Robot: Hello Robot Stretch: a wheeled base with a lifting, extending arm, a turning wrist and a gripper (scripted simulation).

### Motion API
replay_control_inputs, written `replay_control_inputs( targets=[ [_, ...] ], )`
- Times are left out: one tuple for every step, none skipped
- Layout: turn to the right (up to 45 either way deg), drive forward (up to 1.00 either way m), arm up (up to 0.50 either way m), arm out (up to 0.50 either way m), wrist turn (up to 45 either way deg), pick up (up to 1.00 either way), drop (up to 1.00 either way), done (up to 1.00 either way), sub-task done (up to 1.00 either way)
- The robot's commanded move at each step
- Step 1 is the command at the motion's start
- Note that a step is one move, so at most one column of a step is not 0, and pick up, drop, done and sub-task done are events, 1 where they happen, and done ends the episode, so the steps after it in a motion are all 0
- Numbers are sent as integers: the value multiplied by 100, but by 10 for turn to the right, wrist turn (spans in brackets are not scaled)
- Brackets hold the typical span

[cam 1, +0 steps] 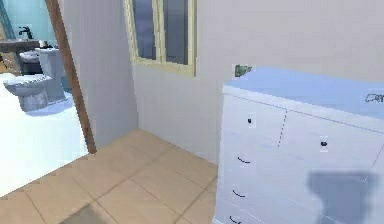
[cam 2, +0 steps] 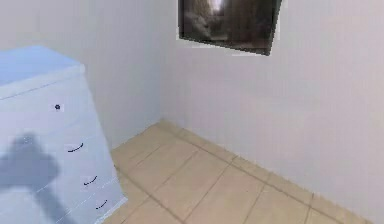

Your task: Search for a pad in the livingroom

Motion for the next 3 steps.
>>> replay_control_inputs(
  targets=[
    [-420, 0, 0, 0, 0, 0, 0, 0, 0],
    [0, 100, 0, 0, 0, 0, 0, 0, 0],
    [0, 95, 0, 0, 0, 0, 0, 0, 0]
  ],
)
